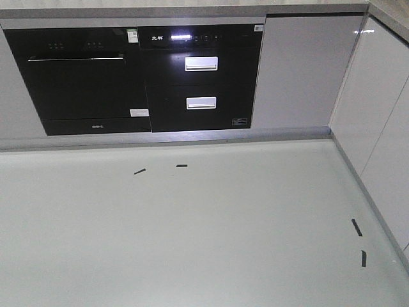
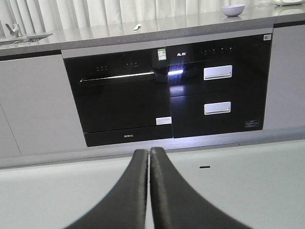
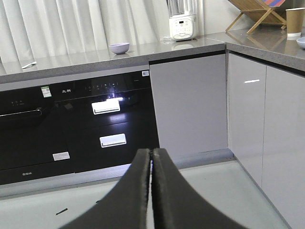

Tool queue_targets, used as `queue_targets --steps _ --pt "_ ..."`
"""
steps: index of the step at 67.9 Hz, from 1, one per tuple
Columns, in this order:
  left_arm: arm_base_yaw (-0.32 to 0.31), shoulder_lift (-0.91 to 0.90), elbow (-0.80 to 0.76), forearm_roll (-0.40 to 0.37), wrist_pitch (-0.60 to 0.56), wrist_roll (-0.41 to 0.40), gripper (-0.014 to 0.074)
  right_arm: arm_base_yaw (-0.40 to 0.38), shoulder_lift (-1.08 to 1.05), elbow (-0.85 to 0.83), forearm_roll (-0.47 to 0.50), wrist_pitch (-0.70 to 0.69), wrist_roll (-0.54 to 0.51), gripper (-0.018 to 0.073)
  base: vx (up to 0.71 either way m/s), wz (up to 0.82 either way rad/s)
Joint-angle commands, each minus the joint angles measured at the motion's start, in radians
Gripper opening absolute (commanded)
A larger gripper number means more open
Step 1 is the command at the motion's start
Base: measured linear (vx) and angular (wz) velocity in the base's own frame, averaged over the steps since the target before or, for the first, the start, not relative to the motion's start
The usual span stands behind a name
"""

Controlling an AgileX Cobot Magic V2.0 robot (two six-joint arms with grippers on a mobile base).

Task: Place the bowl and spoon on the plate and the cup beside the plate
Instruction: 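Drive the base forward toward the grey countertop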

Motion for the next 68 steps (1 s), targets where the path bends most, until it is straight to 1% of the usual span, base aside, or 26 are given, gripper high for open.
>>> queue_targets --steps 1,68 --pt "0.001 -0.015 -0.008 -0.009 -0.078 -0.004 -0.0006 -0.005 -0.008 0.004 -0.010 -0.077 -0.006 -0.0003 0.01 0.01" --pt "0.001 -0.015 -0.008 -0.009 -0.078 -0.004 -0.0006 -0.005 -0.008 0.004 -0.010 -0.077 -0.006 -0.0003 0.01 0.02"
